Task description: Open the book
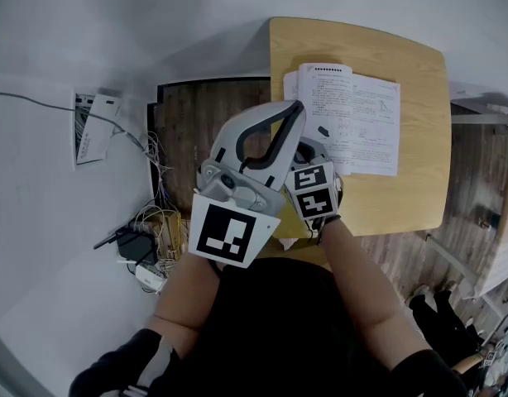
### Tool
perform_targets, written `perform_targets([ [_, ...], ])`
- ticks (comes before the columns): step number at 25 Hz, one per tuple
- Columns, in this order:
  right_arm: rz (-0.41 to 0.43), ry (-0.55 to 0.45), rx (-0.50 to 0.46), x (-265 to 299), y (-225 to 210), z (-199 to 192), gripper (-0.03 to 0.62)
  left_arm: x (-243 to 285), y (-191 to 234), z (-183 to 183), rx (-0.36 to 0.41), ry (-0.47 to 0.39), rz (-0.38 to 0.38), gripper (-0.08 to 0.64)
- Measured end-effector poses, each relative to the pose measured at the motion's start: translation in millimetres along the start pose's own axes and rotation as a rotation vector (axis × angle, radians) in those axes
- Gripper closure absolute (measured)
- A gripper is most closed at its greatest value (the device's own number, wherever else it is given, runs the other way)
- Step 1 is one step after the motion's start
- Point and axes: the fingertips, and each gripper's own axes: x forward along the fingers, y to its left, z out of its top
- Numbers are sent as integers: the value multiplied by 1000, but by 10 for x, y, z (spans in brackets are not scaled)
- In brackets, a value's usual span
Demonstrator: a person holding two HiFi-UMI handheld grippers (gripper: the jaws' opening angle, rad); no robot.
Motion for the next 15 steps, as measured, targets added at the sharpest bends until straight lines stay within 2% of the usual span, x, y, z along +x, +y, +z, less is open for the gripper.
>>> perform_targets([
  [4, 0, 37, -35, 155, 42, -16, 563, -58, 55, -45, -5, 12, 14, 552],
  [11, -8, 104, -32, 516, 2, -212, 563, -147, 139, -158, -14, 28, 29, 552],
  [15, 23, 103, -3, 558, 28, -204, 563, -157, 149, -196, -18, 36, 29, 552],
])
